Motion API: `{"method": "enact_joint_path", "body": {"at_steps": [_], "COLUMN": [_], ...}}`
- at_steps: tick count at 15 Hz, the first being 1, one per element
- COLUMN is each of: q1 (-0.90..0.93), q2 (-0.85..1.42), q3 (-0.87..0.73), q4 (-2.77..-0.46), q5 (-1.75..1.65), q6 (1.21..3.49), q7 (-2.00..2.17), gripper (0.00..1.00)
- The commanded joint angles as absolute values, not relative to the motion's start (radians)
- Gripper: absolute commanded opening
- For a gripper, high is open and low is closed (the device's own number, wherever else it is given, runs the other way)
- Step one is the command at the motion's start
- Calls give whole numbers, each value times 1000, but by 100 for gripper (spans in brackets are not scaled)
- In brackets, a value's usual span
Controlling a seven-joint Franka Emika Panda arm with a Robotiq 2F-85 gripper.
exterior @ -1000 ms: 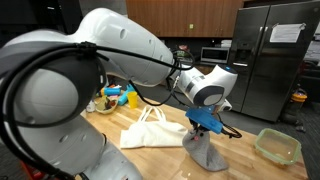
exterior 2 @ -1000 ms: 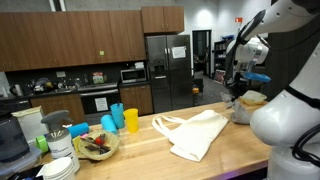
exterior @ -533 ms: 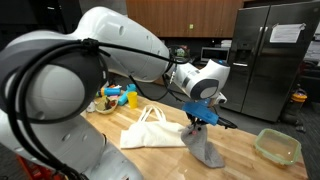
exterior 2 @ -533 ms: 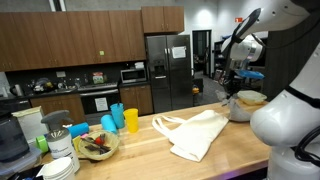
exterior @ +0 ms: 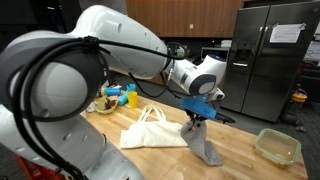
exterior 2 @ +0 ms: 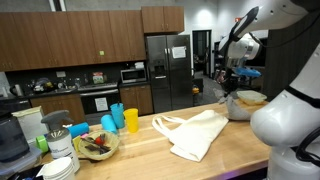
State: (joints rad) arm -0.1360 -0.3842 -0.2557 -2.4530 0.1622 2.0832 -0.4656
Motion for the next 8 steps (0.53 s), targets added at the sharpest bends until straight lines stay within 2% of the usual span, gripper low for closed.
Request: {"method": "enact_joint_path", "body": {"at_steps": [1,8], "q1": [-135,-131], "q2": [-399,-390], "q3": [-257,-256], "q4": [-2438,-2430], "q5": [147,151], "q6": [2059,2037], "q7": [-441,-439], "gripper": [1,1]}}
